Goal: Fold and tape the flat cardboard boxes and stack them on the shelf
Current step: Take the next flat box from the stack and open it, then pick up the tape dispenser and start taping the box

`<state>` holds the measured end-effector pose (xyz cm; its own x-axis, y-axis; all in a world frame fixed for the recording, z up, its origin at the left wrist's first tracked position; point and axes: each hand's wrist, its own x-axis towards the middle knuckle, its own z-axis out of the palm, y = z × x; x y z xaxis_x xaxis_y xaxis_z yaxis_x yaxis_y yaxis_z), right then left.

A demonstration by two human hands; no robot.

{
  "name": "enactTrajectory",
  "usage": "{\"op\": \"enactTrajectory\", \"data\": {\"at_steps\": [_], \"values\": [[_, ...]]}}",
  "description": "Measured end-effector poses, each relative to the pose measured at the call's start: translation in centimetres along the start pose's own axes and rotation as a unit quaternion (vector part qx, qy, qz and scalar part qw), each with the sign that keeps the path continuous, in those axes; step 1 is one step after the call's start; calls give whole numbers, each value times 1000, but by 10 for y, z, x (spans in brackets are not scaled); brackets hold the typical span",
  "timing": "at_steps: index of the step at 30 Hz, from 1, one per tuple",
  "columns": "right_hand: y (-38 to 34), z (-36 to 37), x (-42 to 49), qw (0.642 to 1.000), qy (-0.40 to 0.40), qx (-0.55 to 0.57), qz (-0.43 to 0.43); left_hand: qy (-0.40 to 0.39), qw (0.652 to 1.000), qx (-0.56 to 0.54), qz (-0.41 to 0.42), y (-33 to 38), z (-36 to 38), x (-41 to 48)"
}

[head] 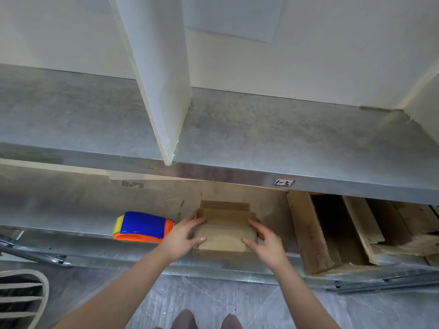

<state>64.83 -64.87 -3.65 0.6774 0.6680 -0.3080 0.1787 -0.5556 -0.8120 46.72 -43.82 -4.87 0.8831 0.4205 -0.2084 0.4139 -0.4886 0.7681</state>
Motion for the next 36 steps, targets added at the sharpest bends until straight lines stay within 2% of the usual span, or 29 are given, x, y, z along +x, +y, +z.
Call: {"op": "enactTrajectory", "data": {"at_steps": [3, 8, 13, 16, 21, 24, 28, 31, 36], "values": [[-1, 6, 6, 999, 27, -16, -16, 5, 1000, -16, 8, 1, 2, 2], [-10, 3, 20, 999, 31, 4, -21, 51, 998, 20, 10, 0, -6, 19], [-6, 10, 27, 998, 50, -12, -19, 32, 999, 37, 3, -5, -4, 23], [-21, 9, 51, 999, 50, -6, -14, 51, 998, -9, -23, 4, -15, 42], [-20, 7, 66, 999, 13, -35, -1, -8, 998, -11, -54, 2, -29, 56], [-4, 14, 54, 996, 28, -74, -30, -22, 998, -32, -47, -12, -22, 43], [-4, 13, 54, 993, 27, -109, -34, -26, 992, 120, -25, -14, -22, 45], [-12, 9, 53, 984, 13, -176, -31, -16, 976, 214, -28, -4, -24, 50], [-27, 4, 37, 954, 82, -274, -87, 57, 956, 287, 34, 11, -26, 37]]}}
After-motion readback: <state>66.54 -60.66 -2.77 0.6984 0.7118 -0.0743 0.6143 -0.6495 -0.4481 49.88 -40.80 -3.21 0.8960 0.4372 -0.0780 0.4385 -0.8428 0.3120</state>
